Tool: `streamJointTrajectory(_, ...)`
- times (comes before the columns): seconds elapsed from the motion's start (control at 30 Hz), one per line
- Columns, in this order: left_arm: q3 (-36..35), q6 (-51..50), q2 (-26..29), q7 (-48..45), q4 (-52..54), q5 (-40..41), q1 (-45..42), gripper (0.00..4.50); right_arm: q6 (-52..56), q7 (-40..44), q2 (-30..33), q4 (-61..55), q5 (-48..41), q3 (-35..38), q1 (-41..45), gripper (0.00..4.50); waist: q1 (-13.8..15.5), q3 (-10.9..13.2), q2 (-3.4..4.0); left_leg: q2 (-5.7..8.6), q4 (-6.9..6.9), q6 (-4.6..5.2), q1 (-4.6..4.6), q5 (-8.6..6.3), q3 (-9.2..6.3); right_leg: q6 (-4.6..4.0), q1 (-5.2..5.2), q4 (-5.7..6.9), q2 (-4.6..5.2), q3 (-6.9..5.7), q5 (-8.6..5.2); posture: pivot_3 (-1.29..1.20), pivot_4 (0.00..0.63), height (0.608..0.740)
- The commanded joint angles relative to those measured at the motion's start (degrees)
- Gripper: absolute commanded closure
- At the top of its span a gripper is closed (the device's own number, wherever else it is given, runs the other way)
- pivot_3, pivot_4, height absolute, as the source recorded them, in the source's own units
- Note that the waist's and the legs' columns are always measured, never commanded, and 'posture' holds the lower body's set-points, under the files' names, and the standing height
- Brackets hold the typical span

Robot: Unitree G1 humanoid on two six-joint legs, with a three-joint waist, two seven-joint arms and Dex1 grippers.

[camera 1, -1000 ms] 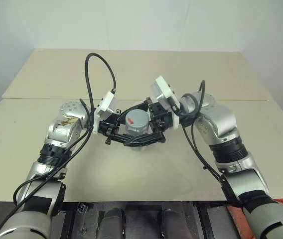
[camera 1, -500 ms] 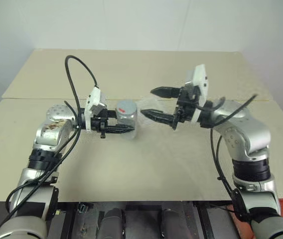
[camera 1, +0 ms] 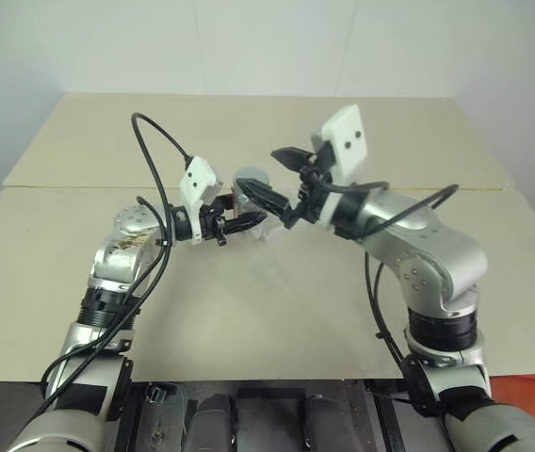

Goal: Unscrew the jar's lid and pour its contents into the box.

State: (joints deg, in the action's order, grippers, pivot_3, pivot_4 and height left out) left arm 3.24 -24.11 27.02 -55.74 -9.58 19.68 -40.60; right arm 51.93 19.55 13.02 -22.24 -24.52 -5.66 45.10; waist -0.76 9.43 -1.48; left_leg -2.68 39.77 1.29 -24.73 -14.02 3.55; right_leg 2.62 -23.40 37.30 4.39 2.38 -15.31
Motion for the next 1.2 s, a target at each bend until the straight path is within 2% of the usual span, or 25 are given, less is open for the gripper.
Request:
streamJointTrajectory(0.03, -1.19, -0.25, 0.61, -0.24, 3.03, 1.11, -1.22, 2.47, -1.52, -1.39, -0.60, 0.27, 2.15, -1.22, 1.39, 0.02, 0.05, 0.00, 0.00, 0.01, 0.00, -0.01, 0.00, 0.00, 0.03, 0.00, 0.00, 0.00, 0.01, 0.00, 0.00, 0.00, 0.150, 0.740)
streamJointTrajectory(0.27, -1.01, -0.22, 0.84, -0.77, 3.36, 1.50, -1.41, 2.47, -1.83, -3.63, -2.87, 2.94, 5.36, -3.37, 1.96, 0.02, 0.01, 0.00, 0.00, 0.01, 0.00, -0.02, -0.01, 0.01, 0.08, 0.00, 0.00, -0.01, 0.00, 0.00, 0.00, 0.00, 0.150, 0.740)
streamJointTrajectory(0.5, -1.10, 0.02, 1.66, -1.80, 3.49, 1.70, -0.95, 2.47, -1.78, -4.52, -4.21, 4.10, 6.55, -1.94, 1.75, 0.02, 0.00, 0.00, 0.00, 0.02, -0.01, -0.04, -0.01, 0.02, 0.12, 0.00, 0.00, -0.01, 0.01, 0.00, 0.00, 0.00, 0.150, 0.740)
streamJointTrajectory(1.2, -2.49, 2.24, 6.33, -8.20, 3.80, 2.47, 2.55, 2.47, -1.74, 2.01, 3.52, -1.63, 1.04, 1.69, -3.77, 0.02, 0.00, 0.00, 0.00, 0.00, -0.03, -0.03, -0.01, 0.02, 0.09, 0.00, 0.00, -0.06, 0.00, 0.00, 0.00, 0.00, 0.150, 0.740)
